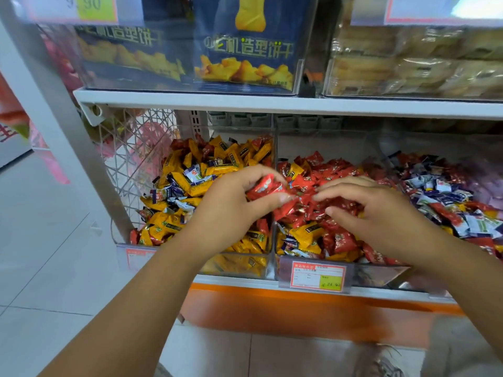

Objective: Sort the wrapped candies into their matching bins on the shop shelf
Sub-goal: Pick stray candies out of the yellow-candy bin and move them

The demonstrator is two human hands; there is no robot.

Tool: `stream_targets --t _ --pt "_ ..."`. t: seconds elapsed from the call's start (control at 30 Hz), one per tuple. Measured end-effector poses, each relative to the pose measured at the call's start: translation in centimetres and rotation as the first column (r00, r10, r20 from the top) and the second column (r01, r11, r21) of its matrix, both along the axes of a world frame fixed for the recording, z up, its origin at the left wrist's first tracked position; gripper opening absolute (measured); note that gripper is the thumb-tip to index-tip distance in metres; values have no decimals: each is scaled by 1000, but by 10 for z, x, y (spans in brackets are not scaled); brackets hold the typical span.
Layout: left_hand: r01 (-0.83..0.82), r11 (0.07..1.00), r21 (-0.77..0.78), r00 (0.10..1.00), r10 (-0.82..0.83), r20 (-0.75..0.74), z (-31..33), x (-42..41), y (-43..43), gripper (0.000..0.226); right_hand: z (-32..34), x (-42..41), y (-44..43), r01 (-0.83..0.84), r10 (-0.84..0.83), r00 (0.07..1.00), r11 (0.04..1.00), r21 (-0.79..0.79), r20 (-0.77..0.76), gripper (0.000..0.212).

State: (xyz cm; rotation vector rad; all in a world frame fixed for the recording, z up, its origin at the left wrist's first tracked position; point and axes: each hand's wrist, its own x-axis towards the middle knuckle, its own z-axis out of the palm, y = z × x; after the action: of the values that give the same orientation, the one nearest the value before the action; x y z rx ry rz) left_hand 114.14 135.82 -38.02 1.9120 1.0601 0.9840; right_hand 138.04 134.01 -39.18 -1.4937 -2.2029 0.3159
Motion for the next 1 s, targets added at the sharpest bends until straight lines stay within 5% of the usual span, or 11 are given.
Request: stream_targets --t 0.13,0.27,0.5,0.77,1.0 --pt "-29 991 134 989 48 -142 2 44 13 20 5 18 -2 81 -80 996 997 17 -26 28" --pt "20 917 397 723 261 -640 -23 64 28 69 6 33 -4 126 -126 992 991 -34 -15 28" --pt "-91 957 276 880 207 -427 -14 8 14 76 11 25 -5 102 -99 994 992 -69 46 29" --pt "-315 896 312 734 438 -518 -24 -119 -31 36 17 -64 6 -126 122 991 988 91 47 28" --pt "-365 913 179 680 393 -619 -46 -176 -57 38 -10 -170 37 -349 354 922 935 -62 156 33"
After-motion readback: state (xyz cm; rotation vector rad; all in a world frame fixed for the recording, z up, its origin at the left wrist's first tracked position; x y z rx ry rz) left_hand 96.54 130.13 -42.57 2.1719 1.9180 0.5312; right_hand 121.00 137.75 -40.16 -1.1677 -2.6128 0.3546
